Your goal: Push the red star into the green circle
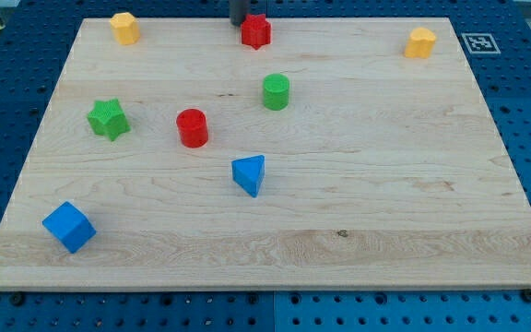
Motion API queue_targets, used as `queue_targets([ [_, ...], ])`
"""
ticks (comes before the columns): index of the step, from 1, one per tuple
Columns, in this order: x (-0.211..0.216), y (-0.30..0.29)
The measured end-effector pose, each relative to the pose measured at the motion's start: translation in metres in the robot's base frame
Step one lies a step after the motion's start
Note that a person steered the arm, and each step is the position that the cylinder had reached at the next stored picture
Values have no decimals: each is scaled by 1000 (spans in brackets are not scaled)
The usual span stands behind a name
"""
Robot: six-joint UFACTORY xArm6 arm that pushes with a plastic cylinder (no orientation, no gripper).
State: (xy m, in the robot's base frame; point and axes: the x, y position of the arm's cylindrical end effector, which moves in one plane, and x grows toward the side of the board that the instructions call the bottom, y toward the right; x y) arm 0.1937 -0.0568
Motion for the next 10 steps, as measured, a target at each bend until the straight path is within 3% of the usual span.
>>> queue_targets([
  [3, 11, 31],
  [5, 65, 62],
  [6, 83, 63],
  [8, 73, 41],
  [10, 89, 30],
])
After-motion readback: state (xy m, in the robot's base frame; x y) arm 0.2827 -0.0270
